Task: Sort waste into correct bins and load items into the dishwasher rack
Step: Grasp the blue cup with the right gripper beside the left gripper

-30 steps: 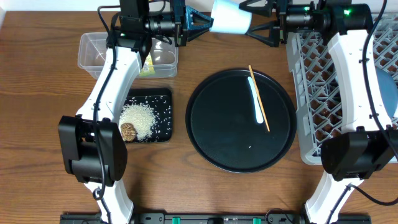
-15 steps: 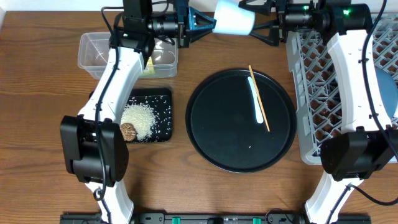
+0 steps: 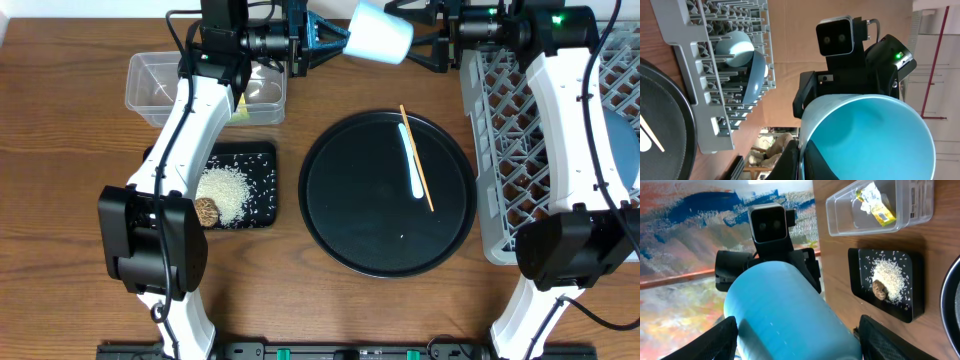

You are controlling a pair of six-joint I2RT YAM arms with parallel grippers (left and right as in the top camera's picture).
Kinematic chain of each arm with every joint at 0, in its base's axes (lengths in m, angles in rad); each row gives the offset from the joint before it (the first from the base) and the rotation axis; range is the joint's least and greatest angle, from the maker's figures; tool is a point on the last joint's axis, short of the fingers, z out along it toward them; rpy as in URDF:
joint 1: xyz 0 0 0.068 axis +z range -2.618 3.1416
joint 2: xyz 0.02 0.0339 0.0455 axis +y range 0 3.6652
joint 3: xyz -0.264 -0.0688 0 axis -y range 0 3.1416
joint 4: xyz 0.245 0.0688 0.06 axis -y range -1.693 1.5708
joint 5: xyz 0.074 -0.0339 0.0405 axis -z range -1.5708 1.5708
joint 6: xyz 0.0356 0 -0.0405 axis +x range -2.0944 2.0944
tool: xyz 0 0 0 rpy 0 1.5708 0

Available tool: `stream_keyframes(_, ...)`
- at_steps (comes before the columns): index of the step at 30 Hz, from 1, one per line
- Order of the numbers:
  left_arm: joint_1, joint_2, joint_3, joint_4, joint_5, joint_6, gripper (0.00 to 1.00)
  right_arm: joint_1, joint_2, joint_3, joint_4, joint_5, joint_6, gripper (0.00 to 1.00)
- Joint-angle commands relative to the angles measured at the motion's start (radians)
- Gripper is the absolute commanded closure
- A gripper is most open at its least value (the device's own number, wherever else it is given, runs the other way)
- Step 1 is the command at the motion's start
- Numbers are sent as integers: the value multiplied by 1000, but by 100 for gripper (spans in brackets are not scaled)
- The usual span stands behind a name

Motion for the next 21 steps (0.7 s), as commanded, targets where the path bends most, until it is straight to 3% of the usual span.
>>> stream_keyframes(1, -1, -15, -2, 10, 3, -9, 94, 16, 7, 6, -12, -76, 11, 28)
stream_keyframes(14, 0, -15, -2, 36, -20, -28, 94, 53, 7, 6, -35, -99, 14, 24)
stream_keyframes(21, 0, -15, -2, 36, -15, -28, 94, 59, 7, 6, -35, -82, 7, 34)
